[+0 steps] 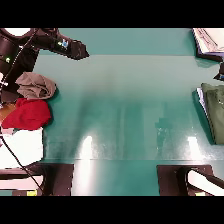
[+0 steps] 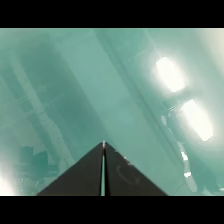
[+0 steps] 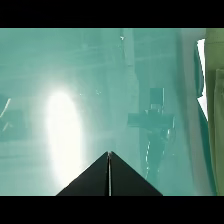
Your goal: Fold the shirts.
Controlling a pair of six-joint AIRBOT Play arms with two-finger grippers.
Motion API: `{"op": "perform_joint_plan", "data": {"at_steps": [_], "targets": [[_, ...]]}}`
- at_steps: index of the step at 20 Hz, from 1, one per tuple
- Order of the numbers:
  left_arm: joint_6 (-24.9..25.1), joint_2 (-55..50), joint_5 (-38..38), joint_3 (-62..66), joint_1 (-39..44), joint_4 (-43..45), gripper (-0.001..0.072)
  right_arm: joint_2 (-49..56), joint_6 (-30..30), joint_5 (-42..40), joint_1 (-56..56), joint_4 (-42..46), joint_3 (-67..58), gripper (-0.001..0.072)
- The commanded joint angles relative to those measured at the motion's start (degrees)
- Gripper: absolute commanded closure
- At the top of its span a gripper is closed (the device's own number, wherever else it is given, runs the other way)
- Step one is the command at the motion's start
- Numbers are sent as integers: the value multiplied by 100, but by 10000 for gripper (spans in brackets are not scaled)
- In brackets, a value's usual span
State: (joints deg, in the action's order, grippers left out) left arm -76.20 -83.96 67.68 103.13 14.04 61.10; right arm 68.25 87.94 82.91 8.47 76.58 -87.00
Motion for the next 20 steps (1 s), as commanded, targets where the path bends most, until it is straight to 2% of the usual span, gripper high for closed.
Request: {"op": "perform_joint_plan", "data": {"at_steps": [1,15,17,18,19,20], "targets": [[-2,4,-2,7,2,0,682,2,2,4,-9,-7,-4,691],[-31,4,-83,7,4,-46,682,0,-140,175,-9,-2,-4,691],[13,4,-168,11,-20,254,677,0,-146,170,-9,-2,-4,691],[-9,7,-153,26,-48,616,434,2,-146,166,-9,-4,-4,692],[-227,9,-127,24,-114,1158,42,2,-146,160,-9,-2,-4,692],[-627,11,-70,24,-205,1821,-13,2,-146,160,-9,0,-4,691]]}}
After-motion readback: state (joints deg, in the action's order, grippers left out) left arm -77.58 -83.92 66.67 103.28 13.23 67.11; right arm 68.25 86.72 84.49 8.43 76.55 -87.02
